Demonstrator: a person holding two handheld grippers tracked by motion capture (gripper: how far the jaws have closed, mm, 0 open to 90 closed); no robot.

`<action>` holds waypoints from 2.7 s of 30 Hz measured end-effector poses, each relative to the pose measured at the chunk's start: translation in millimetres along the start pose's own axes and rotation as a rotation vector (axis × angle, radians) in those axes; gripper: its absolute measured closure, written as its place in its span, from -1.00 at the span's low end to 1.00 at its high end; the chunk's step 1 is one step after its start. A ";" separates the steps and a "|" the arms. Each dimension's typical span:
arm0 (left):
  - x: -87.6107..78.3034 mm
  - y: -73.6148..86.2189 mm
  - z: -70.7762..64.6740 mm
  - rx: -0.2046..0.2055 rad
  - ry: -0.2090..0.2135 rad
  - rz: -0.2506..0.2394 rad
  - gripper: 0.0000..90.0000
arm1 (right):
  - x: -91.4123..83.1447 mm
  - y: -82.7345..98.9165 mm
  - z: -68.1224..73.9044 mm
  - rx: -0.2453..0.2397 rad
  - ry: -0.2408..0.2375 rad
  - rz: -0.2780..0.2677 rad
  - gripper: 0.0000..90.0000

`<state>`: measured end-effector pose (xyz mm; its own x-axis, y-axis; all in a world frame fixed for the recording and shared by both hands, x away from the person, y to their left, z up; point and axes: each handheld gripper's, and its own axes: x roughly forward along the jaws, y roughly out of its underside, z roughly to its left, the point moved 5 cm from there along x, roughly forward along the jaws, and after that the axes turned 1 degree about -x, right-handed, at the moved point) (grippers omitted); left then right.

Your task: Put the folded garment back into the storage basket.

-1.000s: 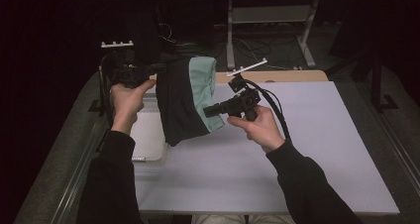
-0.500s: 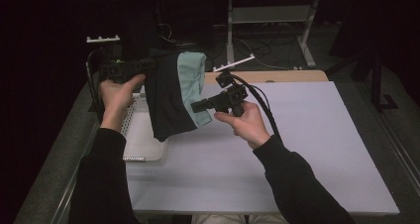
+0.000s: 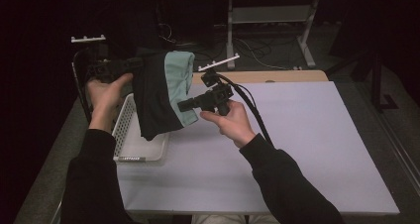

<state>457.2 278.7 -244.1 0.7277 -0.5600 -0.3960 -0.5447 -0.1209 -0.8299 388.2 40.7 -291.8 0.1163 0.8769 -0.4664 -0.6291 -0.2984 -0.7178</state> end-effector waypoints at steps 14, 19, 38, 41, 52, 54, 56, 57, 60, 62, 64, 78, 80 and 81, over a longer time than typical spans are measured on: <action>-10.2 4.0 21.8 -0.018 -0.043 -0.008 0.75 | 25.2 -0.9 0.8 -0.004 -0.013 -0.016 0.82; -13.8 5.7 29.9 -0.012 -0.066 -0.003 0.76 | 33.9 -1.1 1.6 -0.006 -0.016 -0.023 0.82; -23.9 18.9 59.8 -0.041 -0.118 -0.011 0.76 | 69.0 2.2 4.4 -0.006 -0.039 -0.026 0.82; -26.4 21.5 63.7 -0.043 -0.124 -0.024 0.76 | 74.3 3.6 3.6 -0.007 -0.038 -0.028 0.82; -35.2 29.4 75.0 -0.051 -0.143 -0.041 0.76 | 92.3 8.6 6.8 0.005 -0.033 -0.035 0.82; -35.9 31.3 78.1 -0.060 -0.146 -0.044 0.76 | 95.1 9.5 6.8 0.015 -0.038 -0.033 0.82; -35.8 33.1 80.6 -0.059 -0.151 -0.043 0.76 | 98.2 10.3 6.4 0.020 -0.041 -0.036 0.82; -35.8 33.1 80.6 -0.059 -0.151 -0.043 0.76 | 99.8 10.9 5.7 0.019 -0.038 -0.035 0.82; -34.4 38.3 85.6 -0.066 -0.160 -0.036 0.76 | 105.3 13.5 4.7 0.020 -0.030 -0.029 0.82; -34.0 39.8 87.1 -0.066 -0.161 -0.034 0.76 | 109.3 15.6 3.4 0.022 -0.033 -0.027 0.82; -33.2 42.7 89.6 -0.072 -0.162 -0.033 0.76 | 113.5 17.7 2.7 0.026 -0.027 -0.025 0.82; -29.2 63.8 107.5 -0.090 -0.184 -0.013 0.76 | 132.6 35.5 -7.0 0.083 -0.038 -0.033 0.82; -25.7 67.3 108.9 -0.093 -0.182 -0.009 0.76 | 135.0 38.7 -8.4 0.088 -0.032 -0.033 0.82; -23.8 69.1 109.7 -0.096 -0.183 -0.007 0.76 | 136.2 40.3 -9.3 0.090 -0.028 -0.034 0.82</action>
<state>448.0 373.6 -335.1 0.7902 -0.4020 -0.4626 -0.5704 -0.2062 -0.7951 385.9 144.6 -389.0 0.1184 0.8963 -0.4272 -0.6916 -0.2343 -0.6832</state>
